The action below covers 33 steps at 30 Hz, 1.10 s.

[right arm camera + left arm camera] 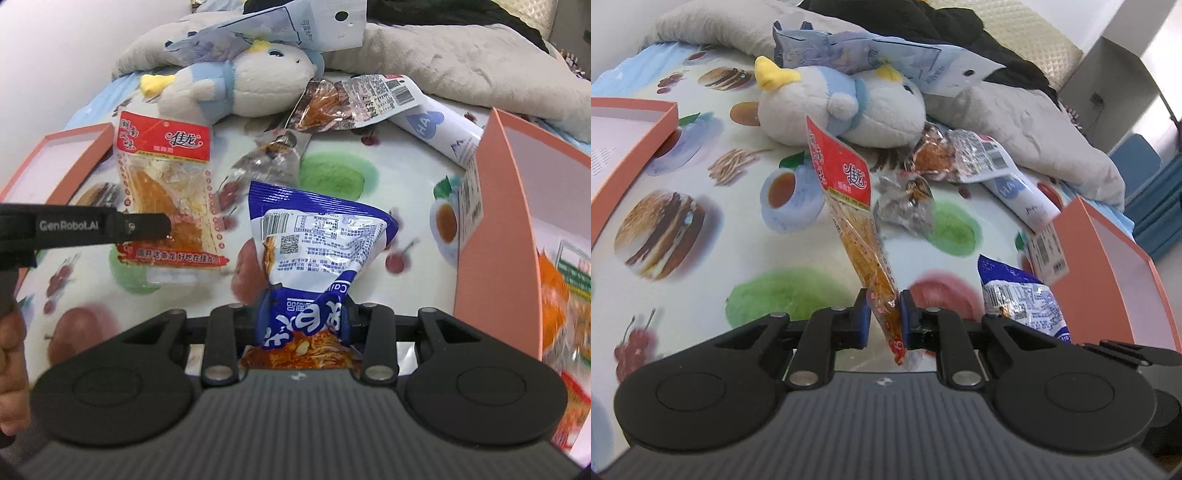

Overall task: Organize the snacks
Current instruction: 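Lift both held packets and carry them over the pink box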

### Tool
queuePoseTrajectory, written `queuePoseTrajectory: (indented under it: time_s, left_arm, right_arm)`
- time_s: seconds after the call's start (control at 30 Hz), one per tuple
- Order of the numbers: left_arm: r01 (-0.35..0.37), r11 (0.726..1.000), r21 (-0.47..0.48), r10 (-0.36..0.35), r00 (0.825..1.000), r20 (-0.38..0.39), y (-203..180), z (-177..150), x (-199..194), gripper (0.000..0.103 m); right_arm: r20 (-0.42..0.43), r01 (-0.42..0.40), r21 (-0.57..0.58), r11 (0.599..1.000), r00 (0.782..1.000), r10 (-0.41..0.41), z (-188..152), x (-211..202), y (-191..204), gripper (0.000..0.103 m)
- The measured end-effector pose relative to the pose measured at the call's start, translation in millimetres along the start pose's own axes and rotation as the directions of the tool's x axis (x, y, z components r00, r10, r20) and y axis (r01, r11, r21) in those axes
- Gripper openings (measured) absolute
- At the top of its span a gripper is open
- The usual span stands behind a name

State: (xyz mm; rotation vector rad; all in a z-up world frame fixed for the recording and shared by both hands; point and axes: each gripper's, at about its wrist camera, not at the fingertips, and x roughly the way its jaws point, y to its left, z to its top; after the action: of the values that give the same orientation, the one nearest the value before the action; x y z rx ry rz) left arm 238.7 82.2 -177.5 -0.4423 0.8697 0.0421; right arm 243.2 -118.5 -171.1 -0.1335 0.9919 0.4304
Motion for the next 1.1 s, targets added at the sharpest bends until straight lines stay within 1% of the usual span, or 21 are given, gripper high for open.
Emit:
queuePoseTrajectory:
  time_s: [0.2, 0.33, 0.43, 0.57, 0.8, 1.0, 1.1]
  left_arm:
    - [-0.006, 1.000, 0.023, 0.007, 1.000, -0.008, -6, -28, -25, 0.019]
    - [-0.006, 0.999, 0.033, 0.006, 1.000, -0.013, -9, -43, -37, 0.018]
    - [0.006, 1.000, 0.030, -0.005, 1.000, -0.027, -9, -52, -45, 0.018]
    - [0.017, 0.999, 0.048, -0.016, 0.999, -0.033, -13, -63, -54, 0.018]
    - [0.042, 0.998, 0.051, -0.040, 0.999, -0.027, -22, -61, -74, 0.017]
    - [0.054, 0.996, 0.070, -0.053, 0.999, -0.010, -37, -45, -97, 0.017]
    - [0.066, 0.994, 0.082, -0.065, 0.998, -0.006, -46, -35, -106, 0.017]
  right_arm:
    - [0.000, -0.014, 0.016, 1.000, 1.000, 0.014, -29, -19, 9, 0.039]
    - [-0.002, -0.021, 0.046, 0.999, 1.000, 0.021, -46, -28, 8, 0.039]
    - [0.000, -0.017, 0.060, 0.998, 1.000, 0.017, -55, -35, 8, 0.039]
    - [0.015, -0.016, 0.080, 0.997, 1.000, 0.015, -61, -45, 6, 0.039]
    - [0.070, -0.019, 0.103, 0.994, 0.997, 0.012, -56, -71, 0, 0.039]
    - [0.112, -0.021, 0.123, 0.992, 0.994, 0.008, -47, -95, -7, 0.039]
    - [0.135, -0.040, 0.142, 0.989, 0.991, 0.020, -39, -110, -13, 0.039]
